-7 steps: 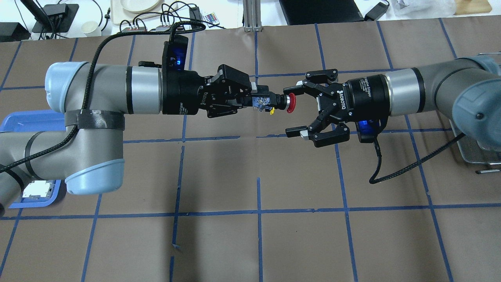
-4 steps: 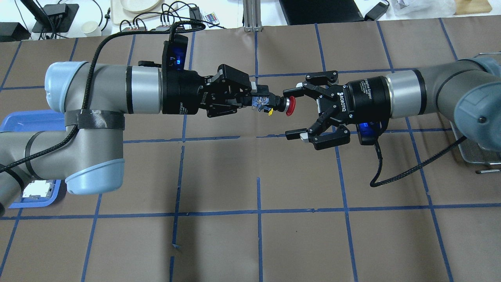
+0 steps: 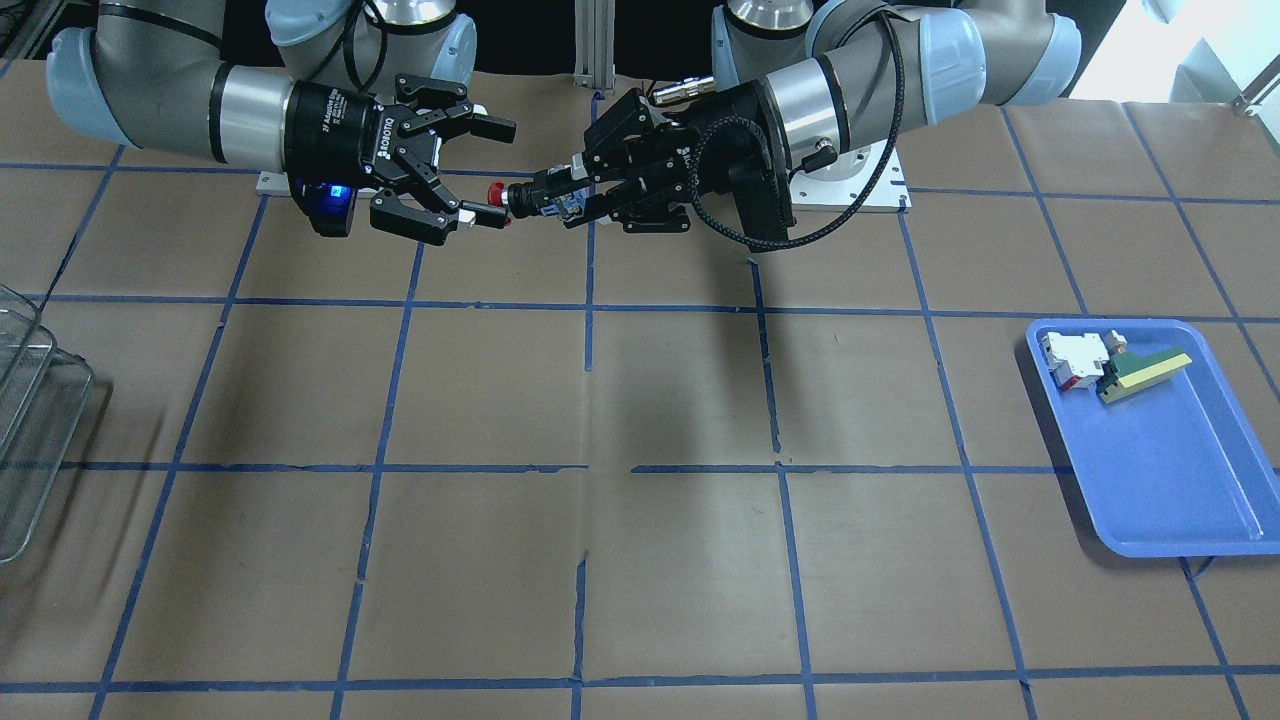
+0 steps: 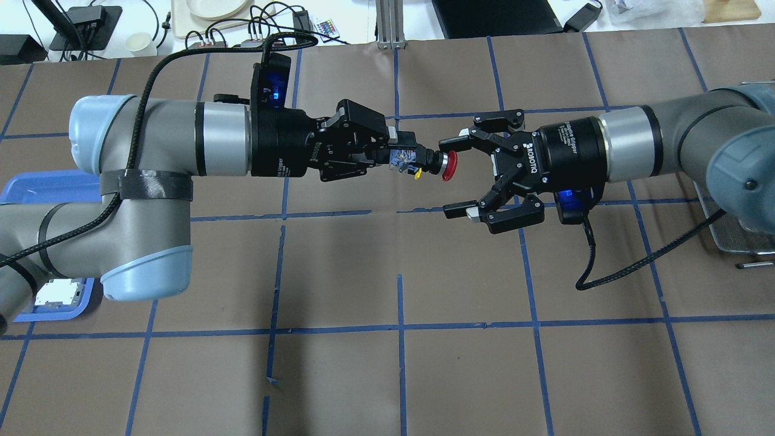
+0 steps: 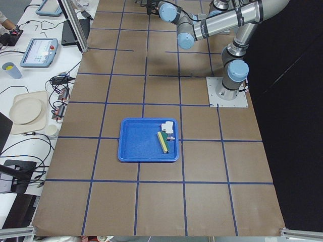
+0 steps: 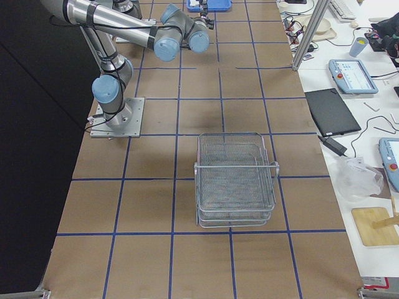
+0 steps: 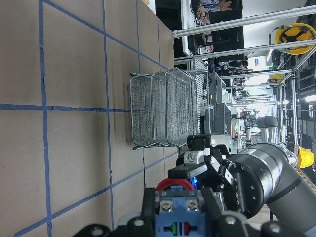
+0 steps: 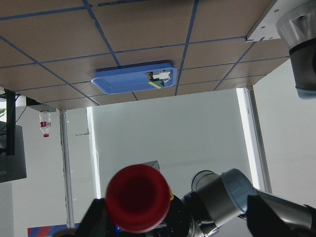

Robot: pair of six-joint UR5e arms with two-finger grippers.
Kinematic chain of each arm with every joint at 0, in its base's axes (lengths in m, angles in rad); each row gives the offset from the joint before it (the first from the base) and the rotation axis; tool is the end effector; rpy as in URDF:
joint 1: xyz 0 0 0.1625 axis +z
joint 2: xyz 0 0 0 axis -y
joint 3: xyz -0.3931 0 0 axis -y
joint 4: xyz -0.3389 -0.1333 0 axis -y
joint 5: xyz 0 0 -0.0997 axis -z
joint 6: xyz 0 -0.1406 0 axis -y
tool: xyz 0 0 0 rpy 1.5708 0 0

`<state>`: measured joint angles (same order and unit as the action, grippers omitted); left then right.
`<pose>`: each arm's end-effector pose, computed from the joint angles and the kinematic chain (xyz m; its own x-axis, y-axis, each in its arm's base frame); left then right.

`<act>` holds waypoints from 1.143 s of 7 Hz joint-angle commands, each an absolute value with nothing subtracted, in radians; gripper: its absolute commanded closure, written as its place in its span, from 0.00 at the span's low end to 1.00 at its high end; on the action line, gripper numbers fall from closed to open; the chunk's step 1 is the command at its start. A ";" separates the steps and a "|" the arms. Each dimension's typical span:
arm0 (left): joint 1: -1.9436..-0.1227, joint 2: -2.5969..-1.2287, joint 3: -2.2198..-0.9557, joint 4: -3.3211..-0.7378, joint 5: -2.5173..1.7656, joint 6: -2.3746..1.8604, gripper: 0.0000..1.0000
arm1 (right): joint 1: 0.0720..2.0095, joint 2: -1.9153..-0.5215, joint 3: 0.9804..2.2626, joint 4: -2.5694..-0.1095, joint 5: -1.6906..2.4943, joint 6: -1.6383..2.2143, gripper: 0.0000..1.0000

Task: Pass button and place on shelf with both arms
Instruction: 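Align the open right gripper around the button's red cap held by the left gripper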

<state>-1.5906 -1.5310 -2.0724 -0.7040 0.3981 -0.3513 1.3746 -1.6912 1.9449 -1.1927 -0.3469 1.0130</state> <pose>-0.2708 -0.3956 0.3935 -0.3634 0.0319 0.9311 -0.1138 0.9904 -0.0784 0.1955 -0.3784 0.3702 0.0143 0.9949 0.0994 0.2743 -0.0995 0.9565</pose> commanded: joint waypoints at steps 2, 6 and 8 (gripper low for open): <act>-1.591 -1.531 -2.072 -0.704 0.399 -0.351 0.90 | 1.381 -1.722 1.907 -1.198 -0.394 1.054 0.01; -1.591 -1.529 -2.074 -0.704 0.399 -0.351 0.90 | 1.381 -1.735 1.917 -1.196 -0.452 1.089 0.01; -1.591 -1.529 -2.074 -0.704 0.399 -0.350 0.90 | 1.382 -1.730 1.921 -1.193 -0.457 1.095 0.01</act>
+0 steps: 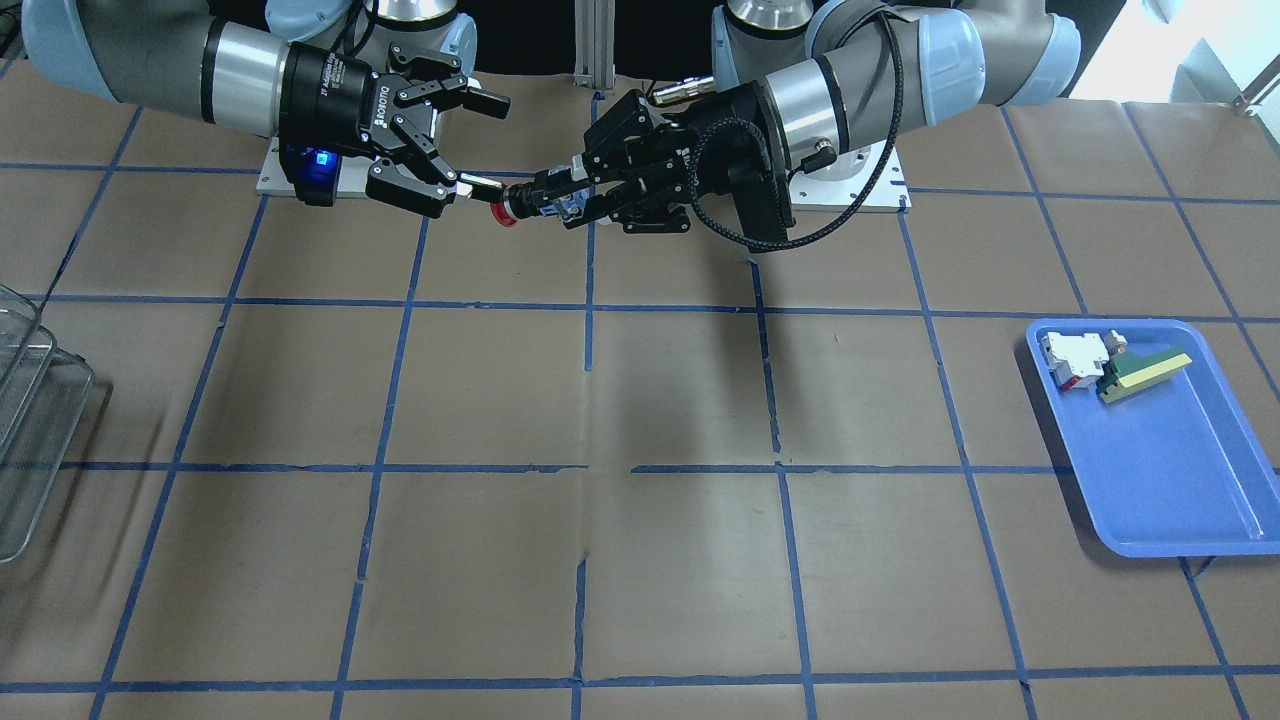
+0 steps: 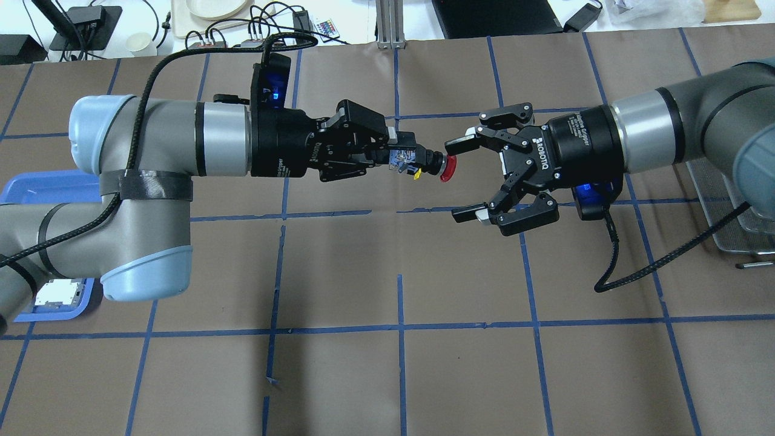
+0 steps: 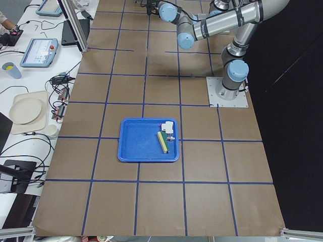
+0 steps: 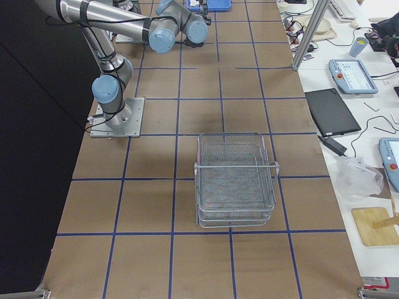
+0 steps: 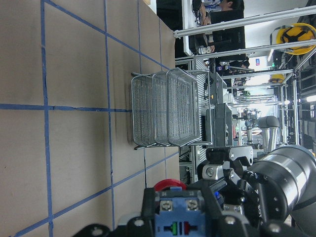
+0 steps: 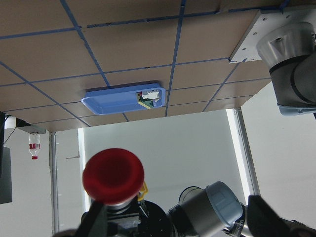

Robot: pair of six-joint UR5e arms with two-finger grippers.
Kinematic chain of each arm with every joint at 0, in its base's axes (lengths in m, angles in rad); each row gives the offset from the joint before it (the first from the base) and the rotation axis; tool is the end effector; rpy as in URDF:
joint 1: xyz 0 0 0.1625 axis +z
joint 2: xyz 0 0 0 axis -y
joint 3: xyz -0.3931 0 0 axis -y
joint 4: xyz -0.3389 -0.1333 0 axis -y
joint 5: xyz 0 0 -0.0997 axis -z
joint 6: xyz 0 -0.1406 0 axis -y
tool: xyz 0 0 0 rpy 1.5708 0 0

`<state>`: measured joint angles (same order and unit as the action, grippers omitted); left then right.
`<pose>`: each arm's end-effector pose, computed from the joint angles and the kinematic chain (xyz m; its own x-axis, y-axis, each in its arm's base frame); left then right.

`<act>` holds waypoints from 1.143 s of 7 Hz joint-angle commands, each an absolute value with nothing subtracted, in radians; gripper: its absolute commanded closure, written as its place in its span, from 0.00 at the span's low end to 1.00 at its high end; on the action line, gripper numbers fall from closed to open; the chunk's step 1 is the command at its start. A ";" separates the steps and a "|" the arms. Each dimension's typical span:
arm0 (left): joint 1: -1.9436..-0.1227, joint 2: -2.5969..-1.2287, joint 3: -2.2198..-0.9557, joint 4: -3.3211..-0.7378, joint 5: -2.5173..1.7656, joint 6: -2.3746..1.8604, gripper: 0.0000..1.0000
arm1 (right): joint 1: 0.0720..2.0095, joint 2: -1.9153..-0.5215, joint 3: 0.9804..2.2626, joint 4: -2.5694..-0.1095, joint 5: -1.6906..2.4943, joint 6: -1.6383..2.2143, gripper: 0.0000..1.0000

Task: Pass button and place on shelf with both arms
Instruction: 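Align the open right gripper around the button's red cap held by the left gripper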

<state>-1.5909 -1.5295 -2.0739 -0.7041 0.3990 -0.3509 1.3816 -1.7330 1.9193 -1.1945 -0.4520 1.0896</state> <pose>-0.2709 -0.3950 0.3933 -0.3642 0.0322 0.9307 -0.1137 0.9904 -0.0788 0.1947 -0.3643 0.3825 -0.0158 0.9926 0.1206 0.3739 -0.1060 0.9214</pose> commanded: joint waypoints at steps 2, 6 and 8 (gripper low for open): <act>-1.591 -1.529 -2.075 -0.704 0.399 -0.350 0.90 | 1.382 -1.738 1.902 -1.206 -0.459 1.148 0.01; -1.591 -1.529 -2.075 -0.703 0.400 -0.350 0.90 | 1.387 -1.747 1.878 -1.284 -0.574 1.183 0.02; -1.591 -1.529 -2.080 -0.684 0.402 -0.350 0.90 | 1.443 -1.744 1.870 -1.296 -0.575 1.247 0.02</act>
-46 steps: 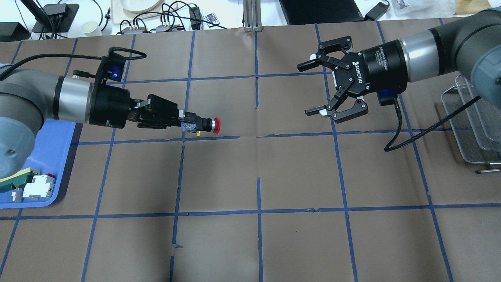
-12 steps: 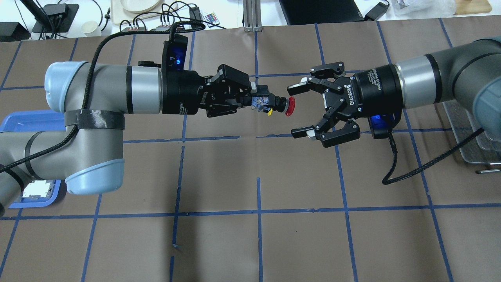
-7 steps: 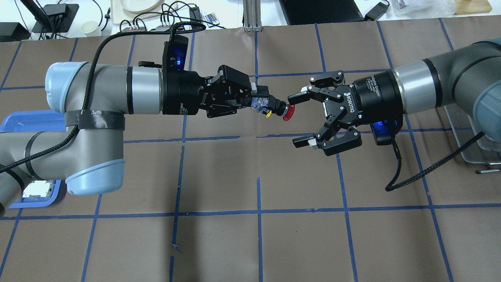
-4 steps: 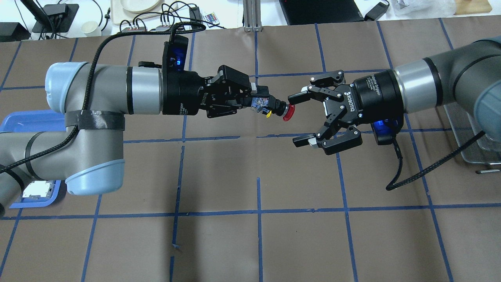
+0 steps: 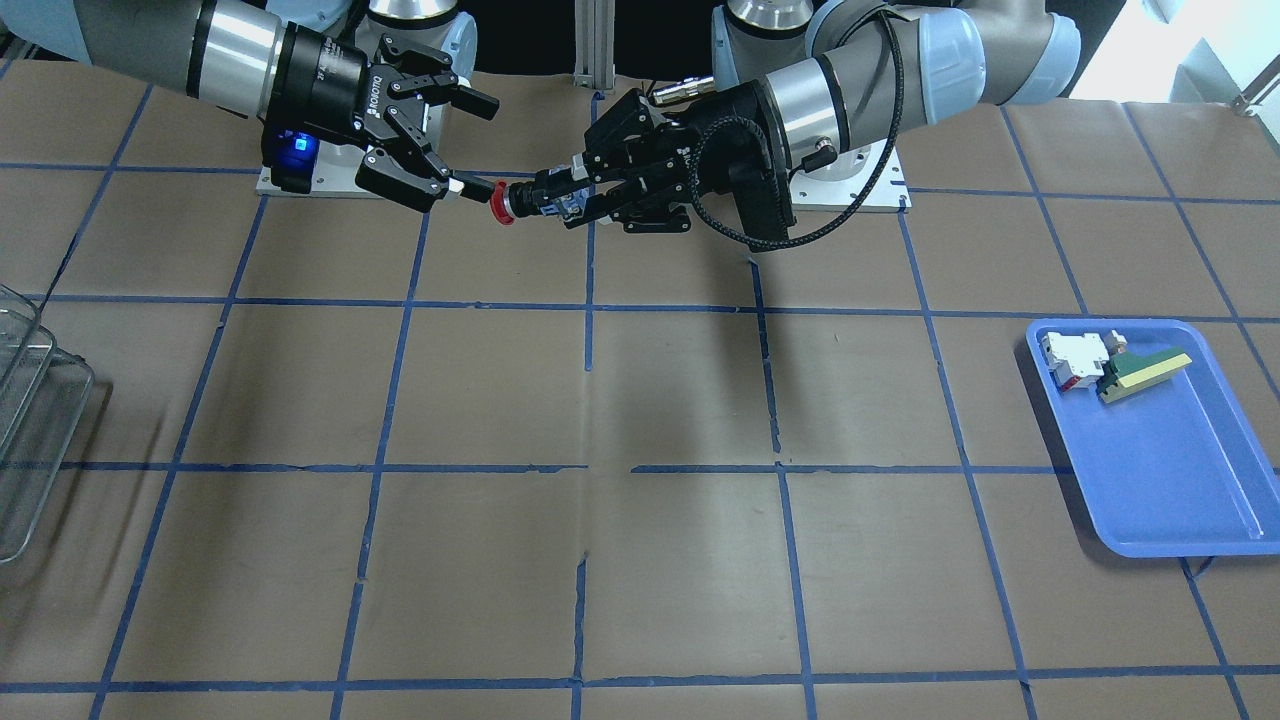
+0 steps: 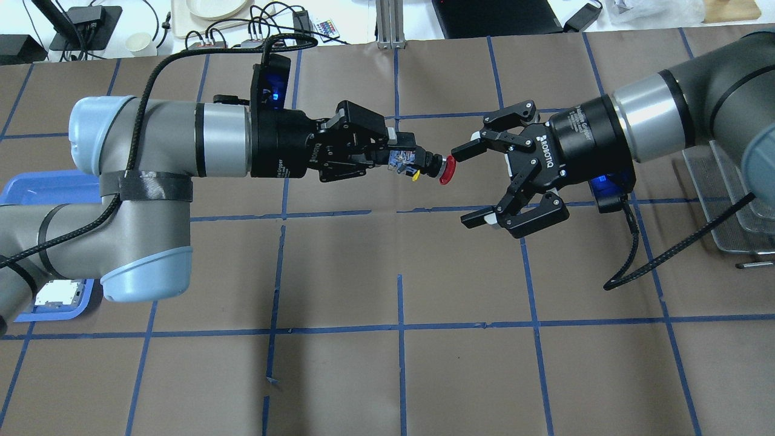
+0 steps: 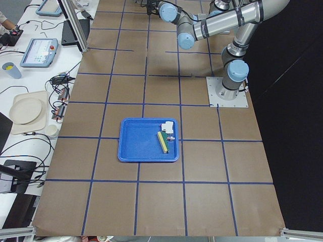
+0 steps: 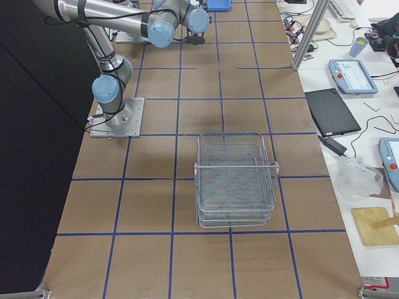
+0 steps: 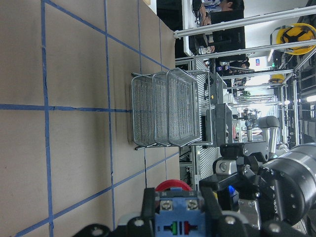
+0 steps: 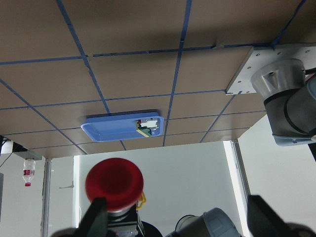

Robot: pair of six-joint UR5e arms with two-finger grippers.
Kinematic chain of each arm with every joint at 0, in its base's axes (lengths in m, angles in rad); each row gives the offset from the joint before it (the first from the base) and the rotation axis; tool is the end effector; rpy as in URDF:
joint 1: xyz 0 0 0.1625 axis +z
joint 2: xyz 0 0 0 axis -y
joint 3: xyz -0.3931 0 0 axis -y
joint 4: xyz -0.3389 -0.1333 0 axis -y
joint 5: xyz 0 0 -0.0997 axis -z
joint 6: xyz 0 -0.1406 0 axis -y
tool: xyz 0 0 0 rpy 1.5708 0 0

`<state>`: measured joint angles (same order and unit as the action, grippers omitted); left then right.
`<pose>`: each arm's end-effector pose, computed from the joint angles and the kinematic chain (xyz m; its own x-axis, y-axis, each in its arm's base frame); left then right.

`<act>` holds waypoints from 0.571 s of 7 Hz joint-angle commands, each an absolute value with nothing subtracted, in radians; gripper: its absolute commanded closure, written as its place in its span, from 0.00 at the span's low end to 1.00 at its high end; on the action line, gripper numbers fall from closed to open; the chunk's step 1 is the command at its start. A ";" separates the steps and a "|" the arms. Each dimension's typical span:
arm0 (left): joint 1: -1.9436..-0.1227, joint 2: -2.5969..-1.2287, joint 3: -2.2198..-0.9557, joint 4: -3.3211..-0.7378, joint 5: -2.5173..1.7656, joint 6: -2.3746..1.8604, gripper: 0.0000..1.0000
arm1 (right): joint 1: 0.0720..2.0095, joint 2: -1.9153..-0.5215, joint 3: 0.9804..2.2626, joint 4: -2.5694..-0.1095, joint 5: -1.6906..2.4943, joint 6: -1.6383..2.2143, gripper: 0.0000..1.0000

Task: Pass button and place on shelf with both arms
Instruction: 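Align the open right gripper around the button's red cap held by the left gripper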

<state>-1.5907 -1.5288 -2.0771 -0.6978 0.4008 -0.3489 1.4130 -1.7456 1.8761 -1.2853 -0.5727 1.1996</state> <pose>-0.2707 -0.3945 0.3928 -0.3660 0.0374 0.9299 -0.1137 0.9899 -0.0846 0.1968 -0.3635 0.3955 -0.0408 0.9944 0.0977 0.5011 -0.0642 0.8630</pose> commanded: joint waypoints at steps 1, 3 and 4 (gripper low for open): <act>-1.591 -1.529 -2.086 -0.675 0.402 -0.350 0.90 | 1.443 -1.747 1.864 -1.352 -0.578 1.291 0.01; -1.591 -1.529 -2.092 -0.660 0.402 -0.350 0.90 | 1.445 -1.741 1.861 -1.371 -0.580 1.293 0.01; -1.591 -1.531 -2.094 -0.658 0.402 -0.350 0.90 | 1.445 -1.741 1.861 -1.376 -0.578 1.292 0.01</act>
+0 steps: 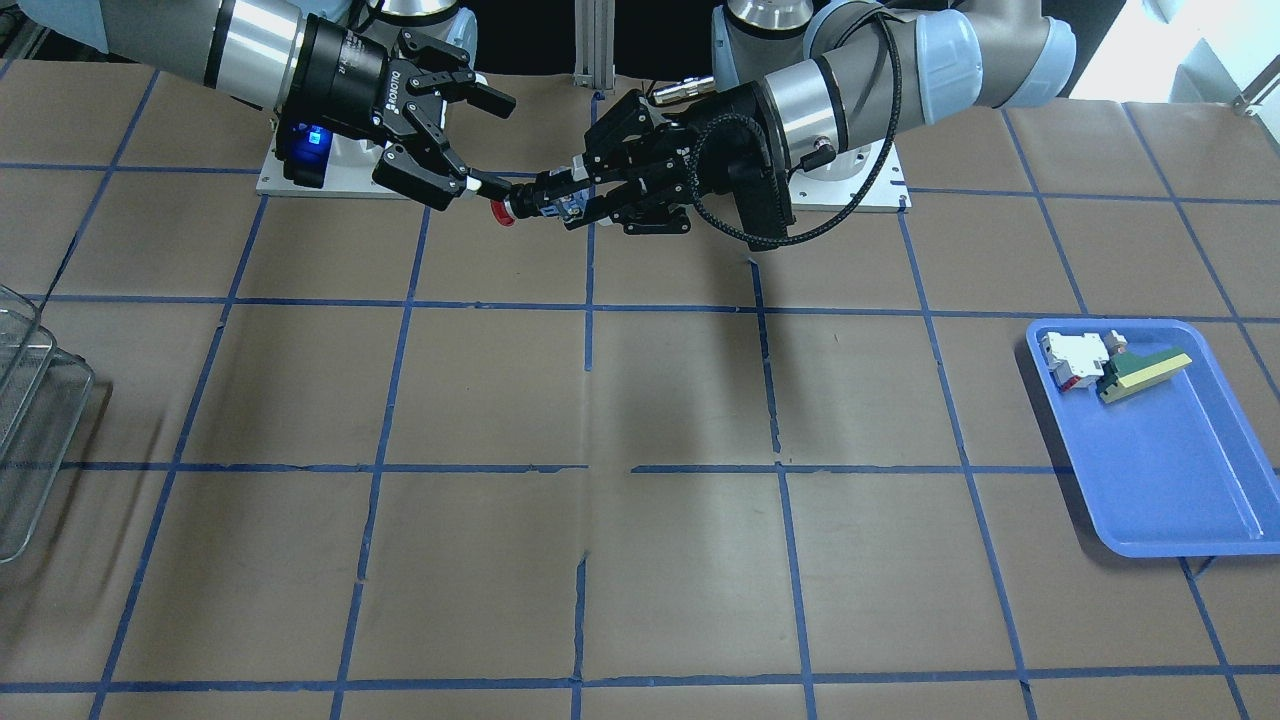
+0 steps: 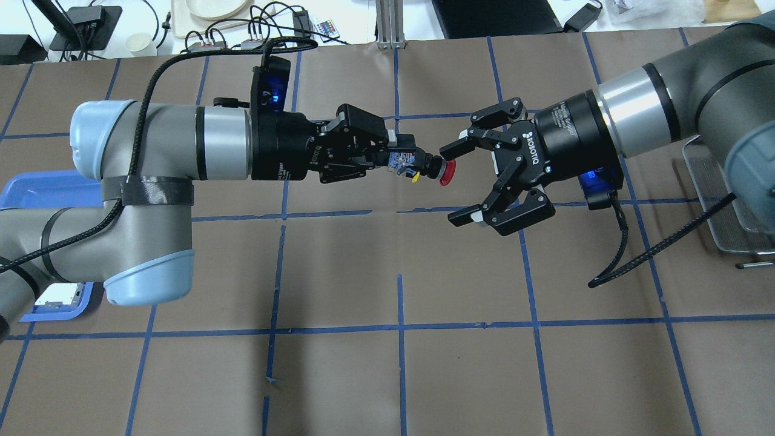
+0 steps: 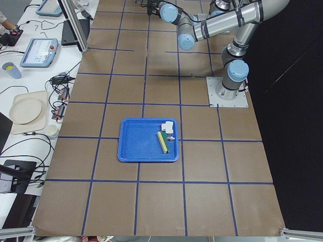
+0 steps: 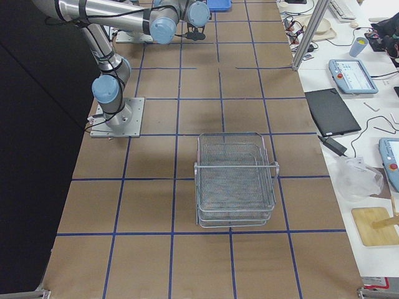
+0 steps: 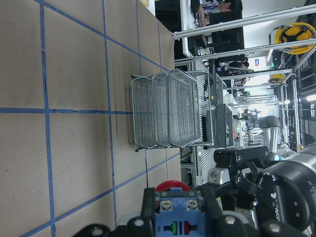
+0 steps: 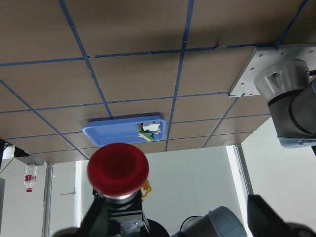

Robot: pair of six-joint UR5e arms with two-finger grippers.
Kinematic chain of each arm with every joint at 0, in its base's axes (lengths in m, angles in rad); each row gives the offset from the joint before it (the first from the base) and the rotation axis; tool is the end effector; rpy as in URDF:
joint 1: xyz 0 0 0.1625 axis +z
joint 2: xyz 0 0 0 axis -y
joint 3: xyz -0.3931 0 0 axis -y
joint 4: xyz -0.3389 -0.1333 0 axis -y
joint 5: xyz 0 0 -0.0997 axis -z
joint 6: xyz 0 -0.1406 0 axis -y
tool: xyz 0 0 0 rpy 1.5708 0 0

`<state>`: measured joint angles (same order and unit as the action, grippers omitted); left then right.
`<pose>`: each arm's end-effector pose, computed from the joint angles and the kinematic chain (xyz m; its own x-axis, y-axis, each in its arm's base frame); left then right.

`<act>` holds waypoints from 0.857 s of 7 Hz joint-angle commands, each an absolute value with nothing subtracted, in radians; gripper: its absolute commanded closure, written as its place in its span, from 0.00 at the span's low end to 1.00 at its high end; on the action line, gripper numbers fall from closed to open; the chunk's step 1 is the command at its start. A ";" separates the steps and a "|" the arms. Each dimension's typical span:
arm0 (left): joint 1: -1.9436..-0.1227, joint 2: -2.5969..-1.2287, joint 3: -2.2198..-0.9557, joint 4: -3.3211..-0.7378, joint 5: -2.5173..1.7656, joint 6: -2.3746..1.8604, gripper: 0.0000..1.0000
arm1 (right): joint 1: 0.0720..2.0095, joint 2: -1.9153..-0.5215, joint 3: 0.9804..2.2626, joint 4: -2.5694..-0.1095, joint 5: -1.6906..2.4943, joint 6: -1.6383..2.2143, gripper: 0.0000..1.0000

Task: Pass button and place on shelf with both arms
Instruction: 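Align the open right gripper around the button's red cap held by the left gripper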

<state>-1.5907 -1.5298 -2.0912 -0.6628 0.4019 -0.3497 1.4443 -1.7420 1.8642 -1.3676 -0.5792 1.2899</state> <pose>-0.2706 -0.3928 0.3904 -0.3665 0.0550 0.9288 -0.1144 0.9880 -0.1036 0.2062 -0.3682 0.4038 -0.0263 0.9958 0.0873 0.5224 -0.0608 0.8505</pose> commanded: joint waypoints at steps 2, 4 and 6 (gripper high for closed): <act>-1.591 -1.531 -2.094 -0.658 0.402 -0.348 0.90 | 1.445 -1.740 1.870 -1.429 -0.578 1.310 0.01; -1.591 -1.528 -2.092 -0.658 0.403 -0.350 0.90 | 1.445 -1.735 1.873 -1.440 -0.581 1.315 0.01; -1.591 -1.526 -2.092 -0.657 0.403 -0.350 0.90 | 1.445 -1.724 1.873 -1.439 -0.620 1.322 0.01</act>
<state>-1.5907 -1.5273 -2.0925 -0.6577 0.4034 -0.3497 1.4450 -1.7293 1.8727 -1.4399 -0.6069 1.3168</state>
